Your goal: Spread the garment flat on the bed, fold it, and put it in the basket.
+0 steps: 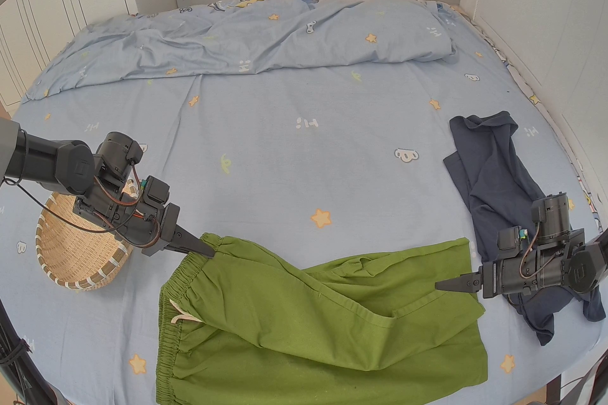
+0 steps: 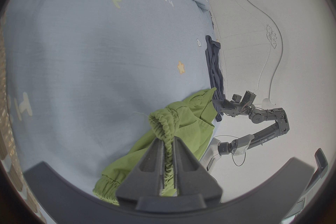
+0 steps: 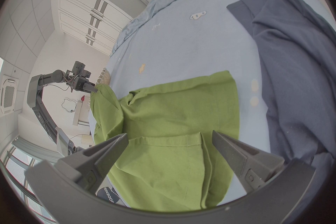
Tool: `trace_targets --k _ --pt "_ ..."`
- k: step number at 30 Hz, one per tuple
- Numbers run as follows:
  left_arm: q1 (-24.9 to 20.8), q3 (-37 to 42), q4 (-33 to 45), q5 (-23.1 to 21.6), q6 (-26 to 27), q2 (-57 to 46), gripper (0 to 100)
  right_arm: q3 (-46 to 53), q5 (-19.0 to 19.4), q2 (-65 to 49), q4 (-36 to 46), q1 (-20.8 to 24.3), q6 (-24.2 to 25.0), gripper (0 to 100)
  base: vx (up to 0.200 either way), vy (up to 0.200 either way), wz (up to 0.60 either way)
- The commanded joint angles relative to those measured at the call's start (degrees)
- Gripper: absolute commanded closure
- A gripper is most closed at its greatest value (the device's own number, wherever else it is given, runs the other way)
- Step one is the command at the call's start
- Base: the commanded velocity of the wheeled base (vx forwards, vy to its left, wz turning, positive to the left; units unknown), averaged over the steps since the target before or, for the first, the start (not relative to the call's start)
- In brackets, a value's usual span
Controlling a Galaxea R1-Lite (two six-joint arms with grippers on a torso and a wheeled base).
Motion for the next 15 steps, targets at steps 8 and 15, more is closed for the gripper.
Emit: trace_targets --k 8,15 --pt "0.2 -0.1 -0.1 0.0 0.0 0.0 100 0.9 0.1 2.4 -0.3 0.3 0.0 0 0.0 0.0 0.0" --pt "0.2 -0.2 -0.4 0.0 -0.1 0.0 100 0.9 0.1 2.5 -0.3 0.3 0.0 100 0.0 0.0 0.0"
